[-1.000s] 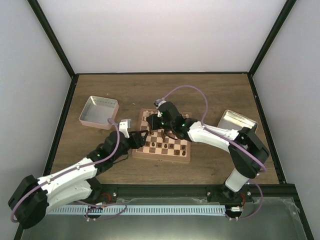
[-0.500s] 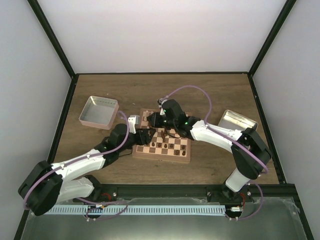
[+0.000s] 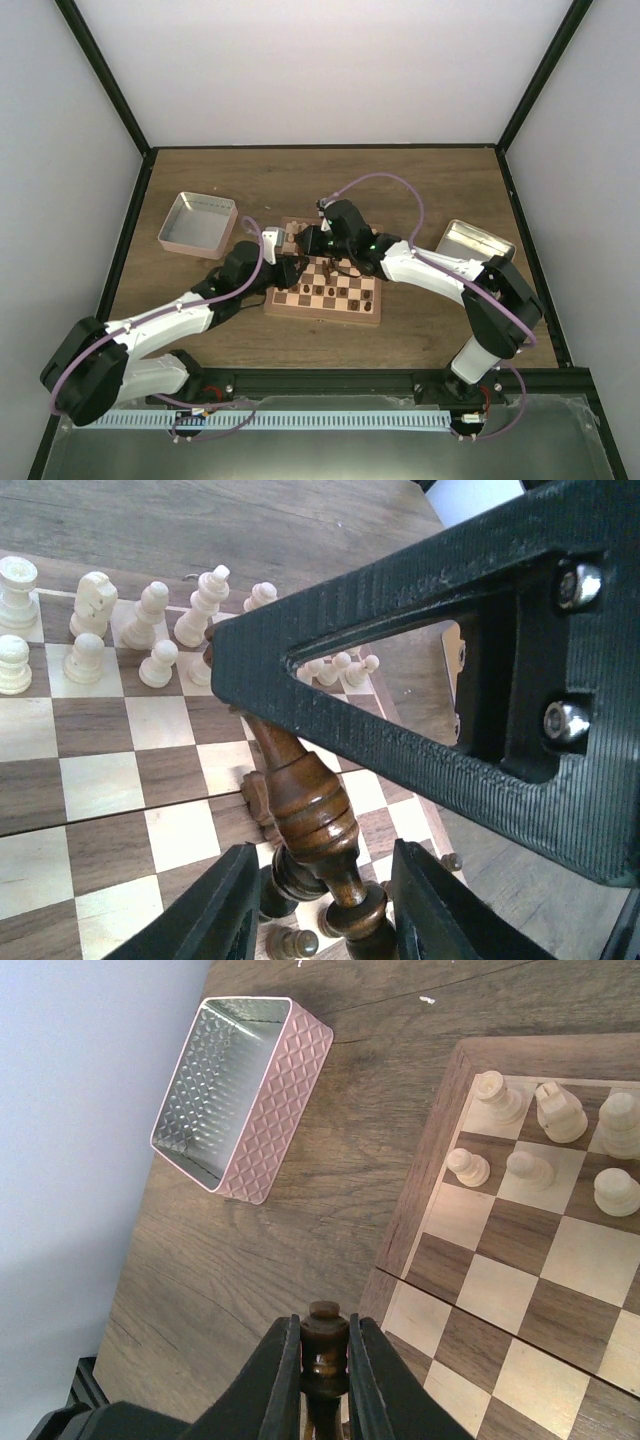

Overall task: Set up the chess pieces on the board
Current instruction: Pick up the chess piece from the chessboard.

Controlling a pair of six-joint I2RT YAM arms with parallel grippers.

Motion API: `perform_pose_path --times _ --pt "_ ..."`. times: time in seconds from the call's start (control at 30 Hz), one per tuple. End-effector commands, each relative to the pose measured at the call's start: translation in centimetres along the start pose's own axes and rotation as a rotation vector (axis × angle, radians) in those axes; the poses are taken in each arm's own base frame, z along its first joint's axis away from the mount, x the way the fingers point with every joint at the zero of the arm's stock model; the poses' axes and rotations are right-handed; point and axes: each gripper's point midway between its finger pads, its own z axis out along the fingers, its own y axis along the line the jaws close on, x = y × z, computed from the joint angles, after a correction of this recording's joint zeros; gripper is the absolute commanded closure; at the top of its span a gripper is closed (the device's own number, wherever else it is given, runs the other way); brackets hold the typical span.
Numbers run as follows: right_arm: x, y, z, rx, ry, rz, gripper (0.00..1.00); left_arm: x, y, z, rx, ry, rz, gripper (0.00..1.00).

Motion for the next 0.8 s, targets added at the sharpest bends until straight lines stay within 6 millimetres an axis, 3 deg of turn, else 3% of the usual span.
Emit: perform_pose_path --times 0.0,0.37,0.77 --pt "-0.9 1.0 -0.7 -0.024 -0.026 0.019 0.92 -0.6 -0.3 0.2 -0.004 0.004 0.034 0.64" --pt "-0.6 0.6 -0.8 -0.014 -0.023 0.022 0.92 -0.3 0.8 0.8 -0.067 0.036 0.059 0.81" --pt "-0.9 -0.8 -1.5 0.044 -0.071 0.031 0.92 0.3 2.0 0.8 -0.13 0.071 0.081 0.87"
